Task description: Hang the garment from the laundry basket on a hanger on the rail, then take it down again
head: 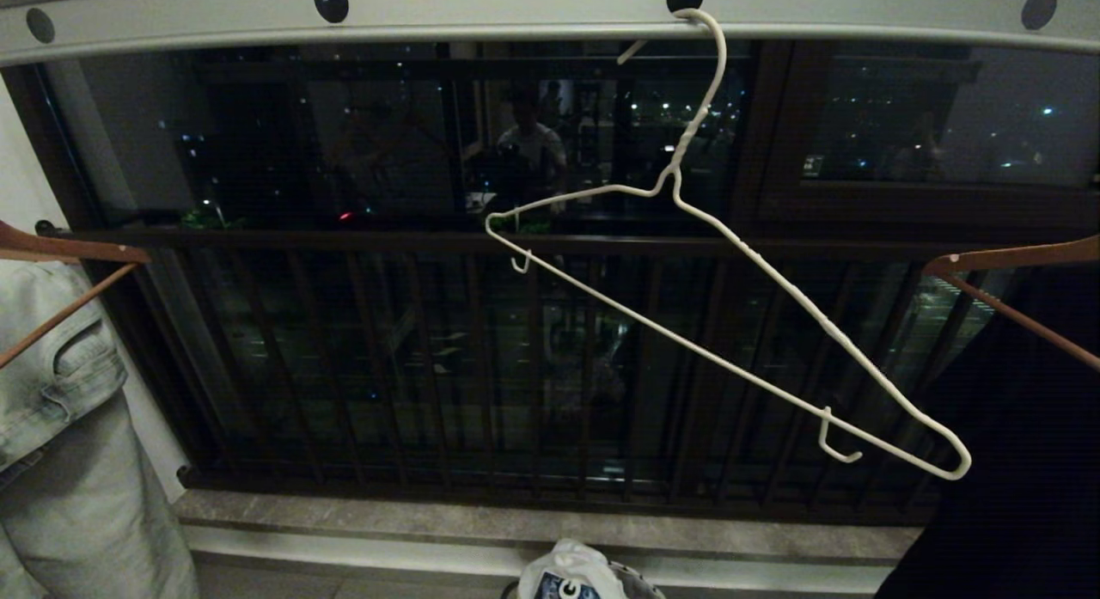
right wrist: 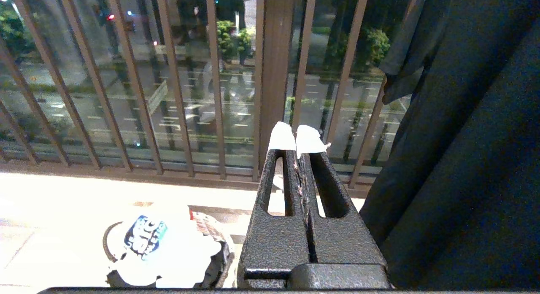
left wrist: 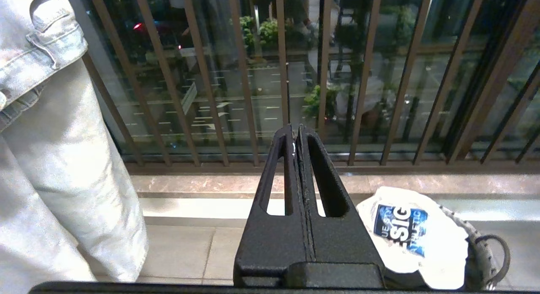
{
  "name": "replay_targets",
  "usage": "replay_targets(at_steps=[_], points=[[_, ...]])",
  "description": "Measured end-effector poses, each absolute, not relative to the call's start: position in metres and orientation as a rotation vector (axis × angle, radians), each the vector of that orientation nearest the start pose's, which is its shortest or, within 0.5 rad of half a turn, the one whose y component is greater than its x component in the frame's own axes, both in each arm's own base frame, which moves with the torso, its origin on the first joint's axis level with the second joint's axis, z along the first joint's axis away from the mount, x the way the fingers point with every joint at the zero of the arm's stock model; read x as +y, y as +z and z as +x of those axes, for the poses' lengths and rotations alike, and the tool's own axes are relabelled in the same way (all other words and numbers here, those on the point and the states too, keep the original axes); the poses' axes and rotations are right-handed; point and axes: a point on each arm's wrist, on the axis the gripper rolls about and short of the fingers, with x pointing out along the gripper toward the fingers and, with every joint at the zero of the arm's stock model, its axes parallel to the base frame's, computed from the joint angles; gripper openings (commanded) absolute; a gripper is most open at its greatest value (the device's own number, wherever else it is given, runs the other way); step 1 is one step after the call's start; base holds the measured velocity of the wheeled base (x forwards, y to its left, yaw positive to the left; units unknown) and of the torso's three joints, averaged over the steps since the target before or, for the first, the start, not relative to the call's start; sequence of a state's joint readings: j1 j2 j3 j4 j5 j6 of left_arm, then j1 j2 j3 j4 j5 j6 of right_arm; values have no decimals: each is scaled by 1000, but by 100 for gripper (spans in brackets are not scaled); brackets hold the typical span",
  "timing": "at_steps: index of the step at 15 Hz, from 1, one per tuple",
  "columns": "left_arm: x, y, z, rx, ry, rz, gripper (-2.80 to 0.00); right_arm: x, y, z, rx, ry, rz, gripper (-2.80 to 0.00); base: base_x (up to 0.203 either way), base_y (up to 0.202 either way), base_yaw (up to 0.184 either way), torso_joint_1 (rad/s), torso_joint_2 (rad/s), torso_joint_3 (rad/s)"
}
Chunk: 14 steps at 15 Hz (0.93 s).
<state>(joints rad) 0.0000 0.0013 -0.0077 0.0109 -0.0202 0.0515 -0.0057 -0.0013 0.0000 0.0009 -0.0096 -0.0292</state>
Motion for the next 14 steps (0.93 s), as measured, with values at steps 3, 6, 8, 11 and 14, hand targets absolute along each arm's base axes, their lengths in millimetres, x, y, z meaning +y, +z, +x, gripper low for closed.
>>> replay_targets(at_steps=[3,6,8,11,14], points=[[0,77,-23,0,-15,22,-280,0,75,-23,-1,-19,-1,-280,0,0,0,0,0,0],[0,77,-23,0,-16,21,-280,0,75,-23,-1,-19,0,-280,0,0,0,0,0,0],[0,77,-23,0,-15,21,-280,0,75,-23,-1,-19,0,-280,0,0,0,0,0,0],[0,77,-23,1,-15,21,-280,0,75,-23,-1,-19,0,-280,0,0,0,0,0,0],[0,77,-23,1,-15,21,-280,0,75,-23,-1,-19,0,-280,0,0,0,0,0,0]])
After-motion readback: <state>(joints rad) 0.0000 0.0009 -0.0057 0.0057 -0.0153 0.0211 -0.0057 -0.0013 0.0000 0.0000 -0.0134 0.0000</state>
